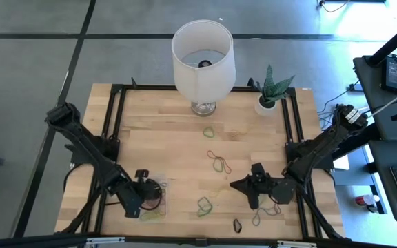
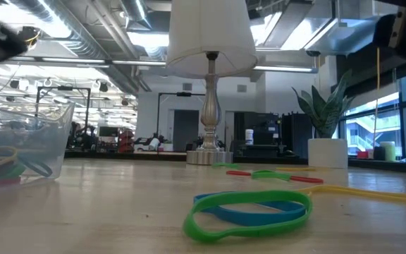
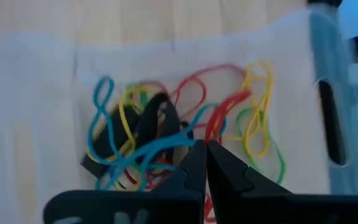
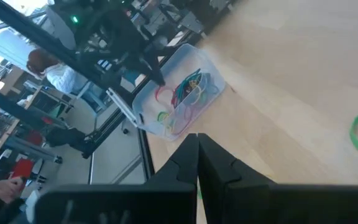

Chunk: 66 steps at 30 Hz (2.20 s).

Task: Pick and place rubber bands into bin
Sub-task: Put the red rubber band into the transparent bin, then put the yellow rubber band into the transparent bin

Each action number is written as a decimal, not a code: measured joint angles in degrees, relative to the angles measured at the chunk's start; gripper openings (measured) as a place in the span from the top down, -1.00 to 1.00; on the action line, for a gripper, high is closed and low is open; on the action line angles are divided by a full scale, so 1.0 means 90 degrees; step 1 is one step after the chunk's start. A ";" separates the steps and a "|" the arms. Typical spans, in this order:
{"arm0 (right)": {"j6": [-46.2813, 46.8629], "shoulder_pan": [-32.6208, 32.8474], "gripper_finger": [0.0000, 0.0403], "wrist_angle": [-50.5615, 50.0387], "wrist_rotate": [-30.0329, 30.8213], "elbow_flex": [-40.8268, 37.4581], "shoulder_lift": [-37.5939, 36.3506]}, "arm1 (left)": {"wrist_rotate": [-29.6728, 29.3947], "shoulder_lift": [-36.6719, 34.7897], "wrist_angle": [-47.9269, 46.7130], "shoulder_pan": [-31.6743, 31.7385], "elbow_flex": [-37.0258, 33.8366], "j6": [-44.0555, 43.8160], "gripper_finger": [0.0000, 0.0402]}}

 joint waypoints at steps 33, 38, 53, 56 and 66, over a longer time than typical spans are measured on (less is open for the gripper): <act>0.0868 -0.0177 0.97 -0.1683 -0.1225 -0.0002 0.0000 | 0.0190 -0.1325 -0.1764 0.1182 0.0413 -0.0194 0.41; 0.0976 -0.0177 0.97 -0.2619 -0.1847 -0.0002 0.0000 | -0.0723 -0.1766 -0.1707 0.1523 0.0574 -0.0191 0.43; -0.2331 -0.0179 0.84 -0.4422 -0.2540 -0.0002 0.0061 | -0.1156 -0.1933 -0.1691 0.2312 0.0576 -0.0196 0.43; -0.2968 -0.0179 0.73 -0.4390 -0.2540 -0.0002 0.0222 | -0.1282 -0.1933 -0.1684 0.2386 0.0576 -0.0303 0.43; -0.3518 -0.0179 0.24 -0.3820 -0.2540 -0.0002 0.0869 | -0.1390 -0.1933 -0.1662 0.2450 0.0576 -0.0420 0.46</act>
